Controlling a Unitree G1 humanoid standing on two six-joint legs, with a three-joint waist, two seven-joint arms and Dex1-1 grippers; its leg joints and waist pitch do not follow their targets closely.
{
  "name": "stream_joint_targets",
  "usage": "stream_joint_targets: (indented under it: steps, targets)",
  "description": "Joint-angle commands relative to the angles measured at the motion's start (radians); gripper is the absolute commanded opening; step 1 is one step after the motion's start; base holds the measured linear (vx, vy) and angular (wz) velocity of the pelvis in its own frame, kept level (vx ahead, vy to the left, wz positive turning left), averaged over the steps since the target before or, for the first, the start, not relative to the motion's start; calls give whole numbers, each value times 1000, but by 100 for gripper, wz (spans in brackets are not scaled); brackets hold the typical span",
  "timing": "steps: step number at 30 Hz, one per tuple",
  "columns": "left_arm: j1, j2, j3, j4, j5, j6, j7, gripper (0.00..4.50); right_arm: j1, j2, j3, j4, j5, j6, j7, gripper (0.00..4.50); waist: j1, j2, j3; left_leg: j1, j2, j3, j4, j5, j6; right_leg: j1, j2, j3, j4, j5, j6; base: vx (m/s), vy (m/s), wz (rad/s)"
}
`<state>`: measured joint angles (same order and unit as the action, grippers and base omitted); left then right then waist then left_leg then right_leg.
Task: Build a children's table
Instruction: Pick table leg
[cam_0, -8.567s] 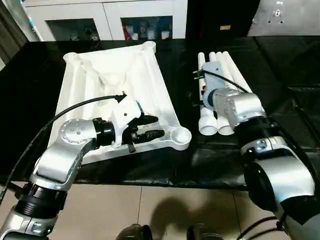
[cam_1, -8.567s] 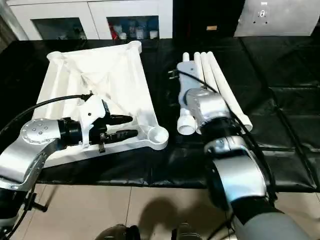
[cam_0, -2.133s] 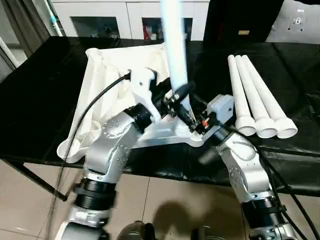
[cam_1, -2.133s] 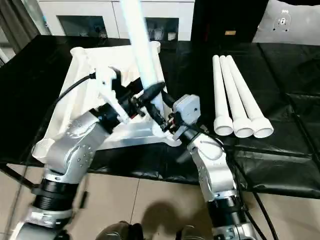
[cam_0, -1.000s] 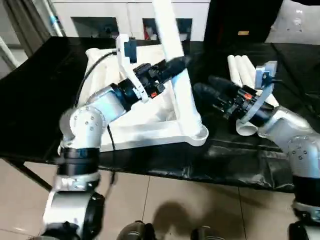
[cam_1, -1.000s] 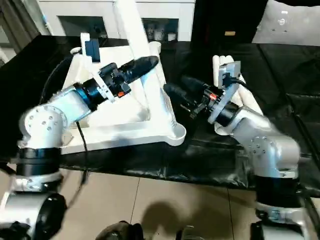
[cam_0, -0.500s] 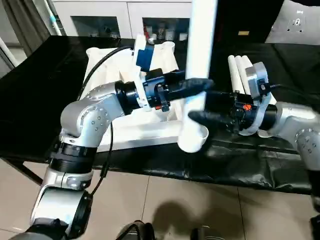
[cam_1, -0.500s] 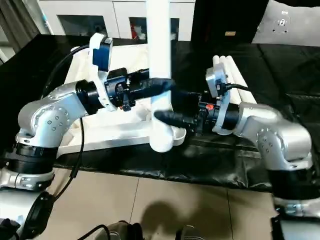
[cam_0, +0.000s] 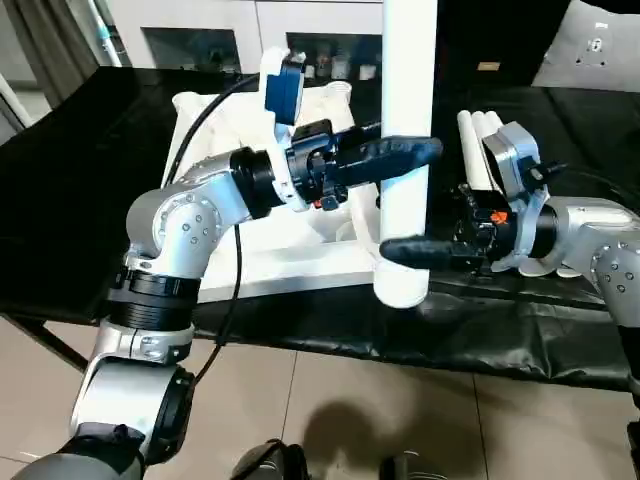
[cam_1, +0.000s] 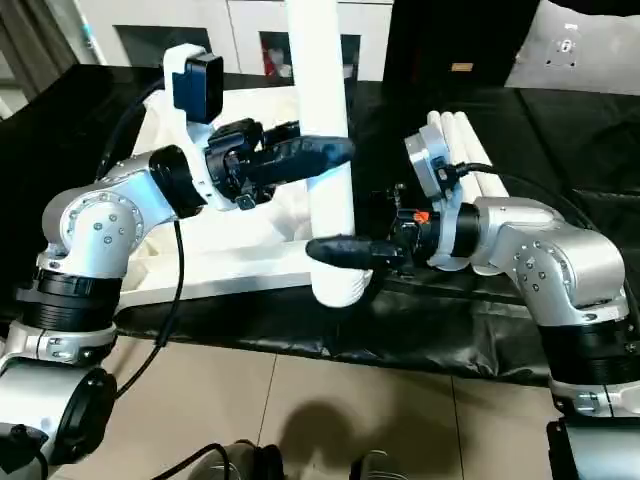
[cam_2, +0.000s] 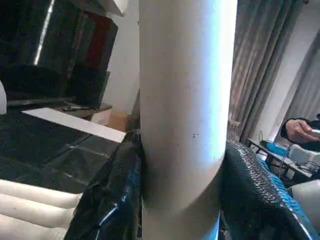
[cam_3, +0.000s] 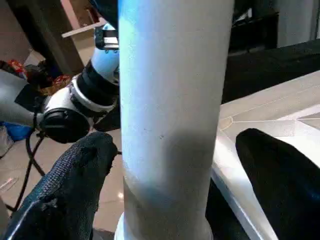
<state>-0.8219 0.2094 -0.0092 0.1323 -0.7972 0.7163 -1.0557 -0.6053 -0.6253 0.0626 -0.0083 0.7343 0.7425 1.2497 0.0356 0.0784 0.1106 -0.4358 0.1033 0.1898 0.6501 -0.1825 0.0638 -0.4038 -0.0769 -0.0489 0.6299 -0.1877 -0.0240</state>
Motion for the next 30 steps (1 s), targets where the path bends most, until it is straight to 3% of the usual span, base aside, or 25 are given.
stream_joint_targets:
  steps: [1, 5, 6, 19, 22, 23, 30]
  targets:
    - [-23, 7, -5, -2, 2, -2, -13, 187, -22, -5, 16, -2, -10, -1, 19, 415, 2, -32, -87, 45, 121, -61, -84, -196, 55, 38, -100, 49, -74, -270, -238, 0, 0, 0]
    - [-27, 4, -5, 2, 3, -2, -14, 187, -24, -1, 25, -2, -19, -6, 26, 403, 3, -32, -88, 46, 121, -60, -83, -201, 50, 37, -100, 49, -74, -273, -241, 0, 0, 0]
    - [-27, 3, -6, 2, 4, -2, -17, 187, -23, 1, 28, -3, -22, -8, 28, 378, 4, -30, -90, 47, 122, -60, -83, -205, 45, 38, -99, 49, -72, -268, -242, 0, 0, 0]
    - [-24, -4, -33, -8, 30, -16, -30, 187, -15, 11, 41, -7, -19, 1, 31, 262, 9, -29, -96, 47, 122, -57, -81, -181, 59, 40, -98, 48, -68, -224, -254, 0, 0, 0]
    - [-24, -6, -35, -10, 31, -17, -30, 187, -15, 19, 44, -4, -26, 0, 31, 253, 9, -29, -98, 46, 122, -57, -79, -173, 62, 41, -99, 48, -67, -213, -257, 0, 0, 0]
    - [-25, -7, -36, -11, 31, -17, -31, 187, -15, 21, 44, -2, -29, 0, 32, 227, 10, -28, -98, 46, 122, -56, -79, -170, 62, 40, -100, 48, -67, -212, -258, 0, 0, 0]
    - [-28, -1, -55, -9, 58, -34, -41, 187, -10, 20, 57, -4, -38, 1, 38, 193, 14, -27, -97, 48, 123, -56, -80, -170, 63, 39, -97, 47, -66, -208, -256, 0, 0, 0]
